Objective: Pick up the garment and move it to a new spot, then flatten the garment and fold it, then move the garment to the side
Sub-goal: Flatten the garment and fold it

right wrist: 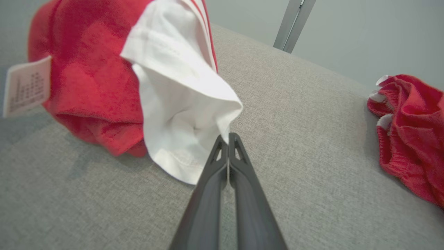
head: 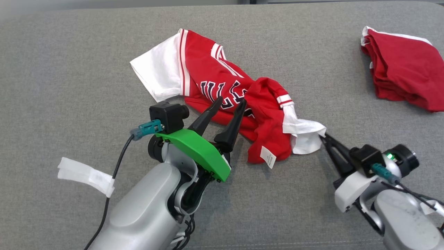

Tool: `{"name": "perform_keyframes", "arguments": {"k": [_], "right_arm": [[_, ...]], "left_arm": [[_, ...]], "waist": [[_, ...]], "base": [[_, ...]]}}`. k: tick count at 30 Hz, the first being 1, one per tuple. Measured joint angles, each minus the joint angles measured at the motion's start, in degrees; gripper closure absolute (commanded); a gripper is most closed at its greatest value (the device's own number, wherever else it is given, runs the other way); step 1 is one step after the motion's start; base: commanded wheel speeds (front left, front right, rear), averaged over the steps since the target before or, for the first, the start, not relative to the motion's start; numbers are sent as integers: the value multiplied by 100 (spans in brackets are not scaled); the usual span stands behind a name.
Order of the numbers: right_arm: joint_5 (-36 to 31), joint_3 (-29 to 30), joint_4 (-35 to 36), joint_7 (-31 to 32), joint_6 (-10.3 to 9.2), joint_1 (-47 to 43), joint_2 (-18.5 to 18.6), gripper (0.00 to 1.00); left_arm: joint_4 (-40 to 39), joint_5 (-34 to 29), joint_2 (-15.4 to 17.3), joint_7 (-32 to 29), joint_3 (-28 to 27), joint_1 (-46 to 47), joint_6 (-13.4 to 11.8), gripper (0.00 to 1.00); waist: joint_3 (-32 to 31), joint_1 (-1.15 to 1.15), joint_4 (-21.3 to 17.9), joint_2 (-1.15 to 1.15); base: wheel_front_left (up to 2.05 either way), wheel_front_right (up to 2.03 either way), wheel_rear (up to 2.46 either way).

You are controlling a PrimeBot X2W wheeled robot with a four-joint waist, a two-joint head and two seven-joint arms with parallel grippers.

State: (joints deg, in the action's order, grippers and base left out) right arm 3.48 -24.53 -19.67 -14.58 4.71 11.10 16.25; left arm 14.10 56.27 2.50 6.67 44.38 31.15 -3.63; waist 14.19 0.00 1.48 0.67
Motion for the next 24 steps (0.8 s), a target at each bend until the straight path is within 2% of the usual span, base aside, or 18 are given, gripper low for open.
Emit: {"name": "perform_keyframes", "arguments": {"k": [6,11,14,21,24], "right_arm": [[-109,254,465,-1,0,413,431,100],[-357,421,1152,-1,35,1138,937,100],[-406,438,1444,57,134,1384,1228,100],[-488,34,2030,616,286,2128,1682,100],[-294,-146,2249,902,293,2518,1737,100]], "left_arm": [[27,4,0,29,-2,-70,0,0],[76,97,0,42,77,-238,4,0],[83,260,0,44,185,-336,18,0],[43,583,3,120,376,-545,92,0],[23,743,2,185,438,-599,110,0]], "waist": [[-118,0,30,0],[-255,0,57,0],[-332,0,100,0],[-519,0,287,0],[-584,0,411,0]], "base": [[0,0,0],[0,0,0],[0,0,0],[0,0,0],[0,0,0]]}}
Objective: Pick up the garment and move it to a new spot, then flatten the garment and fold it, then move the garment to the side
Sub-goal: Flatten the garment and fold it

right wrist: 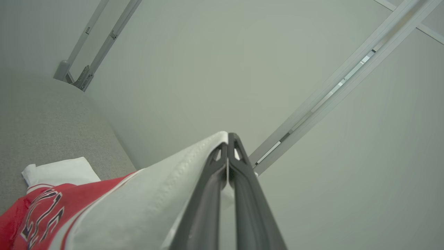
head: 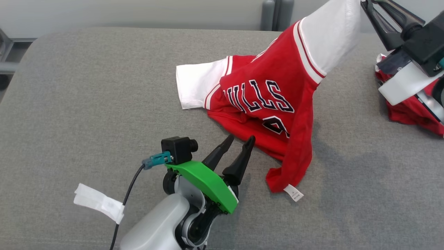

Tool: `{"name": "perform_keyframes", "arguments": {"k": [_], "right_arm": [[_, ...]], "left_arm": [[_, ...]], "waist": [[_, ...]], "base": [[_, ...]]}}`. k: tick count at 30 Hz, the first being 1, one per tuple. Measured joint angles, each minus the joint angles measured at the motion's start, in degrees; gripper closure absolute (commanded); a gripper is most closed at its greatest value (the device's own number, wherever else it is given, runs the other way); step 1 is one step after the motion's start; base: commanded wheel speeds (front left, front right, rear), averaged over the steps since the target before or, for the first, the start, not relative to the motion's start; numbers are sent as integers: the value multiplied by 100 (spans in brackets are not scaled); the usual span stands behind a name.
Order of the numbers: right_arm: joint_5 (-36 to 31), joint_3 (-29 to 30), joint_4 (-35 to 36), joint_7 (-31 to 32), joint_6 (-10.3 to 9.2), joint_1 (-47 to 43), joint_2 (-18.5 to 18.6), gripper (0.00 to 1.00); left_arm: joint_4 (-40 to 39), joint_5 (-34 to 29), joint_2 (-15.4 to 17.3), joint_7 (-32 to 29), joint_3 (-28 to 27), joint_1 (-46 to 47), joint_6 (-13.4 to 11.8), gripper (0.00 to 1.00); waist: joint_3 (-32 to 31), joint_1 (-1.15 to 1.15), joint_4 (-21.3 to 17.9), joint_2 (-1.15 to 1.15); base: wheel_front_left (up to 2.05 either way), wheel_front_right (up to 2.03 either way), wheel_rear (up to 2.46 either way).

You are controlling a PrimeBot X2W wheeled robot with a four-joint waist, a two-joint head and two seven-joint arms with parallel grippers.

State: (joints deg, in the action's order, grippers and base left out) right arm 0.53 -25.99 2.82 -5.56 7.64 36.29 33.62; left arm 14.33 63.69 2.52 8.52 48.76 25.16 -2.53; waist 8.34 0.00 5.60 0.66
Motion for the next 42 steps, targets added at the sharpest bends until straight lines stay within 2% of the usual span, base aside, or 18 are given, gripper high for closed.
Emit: {"name": "perform_keyframes", "arguments": {"k": [4,12,15,20,28,31,35,38,42], "right_arm": [[557,-431,56,510,-1,400,267,100],[1348,-32,-757,1525,-1,559,1284,100],[1667,25,-892,1756,-2,415,1458,100],[2063,-14,-1144,2029,-2,-311,1553,100],[2368,350,-1336,2014,-19,-773,1685,100],[2338,491,-1363,1923,-145,-789,1744,100],[2238,758,-1396,1761,-423,-785,1953,100],[2089,837,-1399,1706,-530,-771,2020,100],[2024,854,-1323,1615,-530,-731,2037,100]], "left_arm": [[0,118,5,43,135,-77,0,0],[65,167,13,119,193,-165,-9,0],[88,167,14,166,192,-166,-55,0],[110,167,14,159,301,-167,-58,0],[202,166,12,-265,779,-168,64,0],[372,154,20,-319,862,-168,116,0],[557,-73,56,-350,937,-100,293,0],[610,-130,46,-341,969,58,400,0],[754,-253,42,-316,1114,246,566,0]], "waist": [[-80,0,182,0],[-161,0,462,0],[-151,0,432,0],[-92,0,313,0],[140,0,75,0],[267,0,-14,0],[493,0,-163,0],[631,0,-247,0],[802,0,-351,0]], "base": [[0,0,0],[0,0,0],[0,0,0],[0,0,0],[0,0,0],[0,0,0],[0,0,0],[0,0,0],[0,0,0]]}}
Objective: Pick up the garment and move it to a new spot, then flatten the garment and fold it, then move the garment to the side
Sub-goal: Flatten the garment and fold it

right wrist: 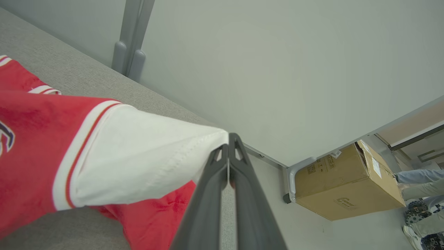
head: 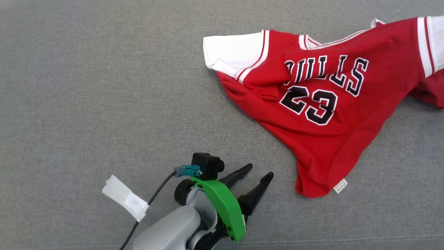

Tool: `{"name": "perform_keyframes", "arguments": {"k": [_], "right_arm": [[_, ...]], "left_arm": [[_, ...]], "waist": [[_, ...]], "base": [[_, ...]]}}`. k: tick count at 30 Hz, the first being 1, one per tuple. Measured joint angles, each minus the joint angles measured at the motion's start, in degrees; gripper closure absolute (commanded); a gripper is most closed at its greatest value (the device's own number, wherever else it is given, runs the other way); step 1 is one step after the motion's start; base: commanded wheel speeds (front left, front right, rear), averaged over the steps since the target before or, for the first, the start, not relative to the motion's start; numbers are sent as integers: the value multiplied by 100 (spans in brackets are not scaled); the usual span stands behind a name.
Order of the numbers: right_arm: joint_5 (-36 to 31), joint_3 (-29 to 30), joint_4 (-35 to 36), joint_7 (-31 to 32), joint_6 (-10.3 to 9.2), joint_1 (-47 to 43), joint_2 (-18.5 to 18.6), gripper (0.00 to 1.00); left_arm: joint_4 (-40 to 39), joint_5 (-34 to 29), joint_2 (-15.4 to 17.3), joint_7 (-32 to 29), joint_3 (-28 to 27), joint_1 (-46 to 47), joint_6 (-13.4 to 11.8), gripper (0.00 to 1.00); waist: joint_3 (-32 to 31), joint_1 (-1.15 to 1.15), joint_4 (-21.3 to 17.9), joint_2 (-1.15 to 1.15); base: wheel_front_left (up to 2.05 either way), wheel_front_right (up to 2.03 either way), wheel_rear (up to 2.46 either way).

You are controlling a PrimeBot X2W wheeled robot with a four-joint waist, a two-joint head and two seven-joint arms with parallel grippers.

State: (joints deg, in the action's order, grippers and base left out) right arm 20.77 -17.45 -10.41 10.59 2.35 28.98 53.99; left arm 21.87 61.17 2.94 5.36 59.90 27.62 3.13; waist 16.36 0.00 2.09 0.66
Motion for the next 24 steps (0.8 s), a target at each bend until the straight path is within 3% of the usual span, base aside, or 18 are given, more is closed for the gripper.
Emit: {"name": "perform_keyframes", "arguments": {"k": [10,19,24], "right_arm": [[-8,-36,174,-131,-2,97,-94,100],[-16,-87,167,-192,-2,104,-110,100],[-16,-157,282,-196,7,143,-178,100]], "left_arm": [[45,-115,-3,-113,435,190,248,0],[-703,980,-7,-400,713,100,318,0],[-547,906,-3,-297,606,133,194,0]], "waist": [[364,0,-149,0],[371,0,-137,0],[405,0,-175,0]], "base": [[0,0,0],[0,0,0],[0,0,0]]}}
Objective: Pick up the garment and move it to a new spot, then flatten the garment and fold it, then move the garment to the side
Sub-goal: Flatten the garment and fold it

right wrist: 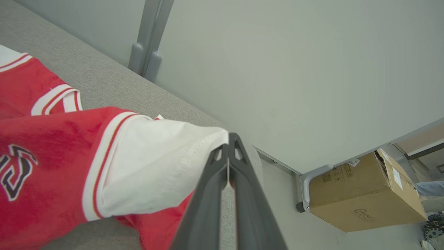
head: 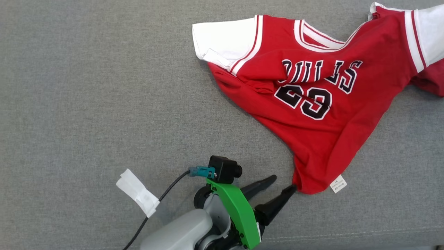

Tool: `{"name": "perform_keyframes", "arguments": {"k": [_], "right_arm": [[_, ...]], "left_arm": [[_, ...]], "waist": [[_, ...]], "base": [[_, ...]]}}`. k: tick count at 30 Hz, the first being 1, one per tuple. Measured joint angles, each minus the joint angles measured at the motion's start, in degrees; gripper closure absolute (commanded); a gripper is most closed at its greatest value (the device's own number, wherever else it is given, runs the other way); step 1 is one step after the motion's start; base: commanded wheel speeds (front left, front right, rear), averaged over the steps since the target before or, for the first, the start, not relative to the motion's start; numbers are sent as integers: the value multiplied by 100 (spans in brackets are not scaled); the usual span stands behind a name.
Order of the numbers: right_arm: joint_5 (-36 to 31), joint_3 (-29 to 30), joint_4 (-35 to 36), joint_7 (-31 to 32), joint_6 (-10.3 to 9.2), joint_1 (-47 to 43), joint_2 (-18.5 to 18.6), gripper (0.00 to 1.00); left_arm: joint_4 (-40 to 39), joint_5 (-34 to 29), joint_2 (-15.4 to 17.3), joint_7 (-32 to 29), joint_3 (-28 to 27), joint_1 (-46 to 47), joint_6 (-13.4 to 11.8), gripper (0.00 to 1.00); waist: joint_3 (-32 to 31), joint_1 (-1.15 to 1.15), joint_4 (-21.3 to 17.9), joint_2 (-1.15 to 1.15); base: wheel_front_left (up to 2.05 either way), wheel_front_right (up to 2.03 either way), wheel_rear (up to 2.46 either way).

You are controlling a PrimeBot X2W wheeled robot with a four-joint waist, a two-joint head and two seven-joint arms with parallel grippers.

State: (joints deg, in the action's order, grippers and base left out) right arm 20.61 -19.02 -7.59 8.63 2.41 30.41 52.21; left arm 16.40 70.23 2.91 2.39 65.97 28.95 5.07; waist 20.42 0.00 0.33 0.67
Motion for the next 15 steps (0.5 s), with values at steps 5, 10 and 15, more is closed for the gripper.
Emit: {"name": "perform_keyframes", "arguments": {"k": [5,10,15], "right_arm": [[1,1,124,0,2,124,1,100],[1,2,164,-1,1,205,-14,100],[1,21,87,-3,-42,204,-41,100]], "left_arm": [[89,-30,-1,27,-68,181,-168,0],[-22,-79,1,70,87,402,-241,0],[57,-742,-11,178,346,737,-366,0]], "waist": [[103,0,-55,0],[263,0,-142,0],[378,0,-222,0]], "base": [[0,0,0],[0,0,0],[0,0,0]]}}
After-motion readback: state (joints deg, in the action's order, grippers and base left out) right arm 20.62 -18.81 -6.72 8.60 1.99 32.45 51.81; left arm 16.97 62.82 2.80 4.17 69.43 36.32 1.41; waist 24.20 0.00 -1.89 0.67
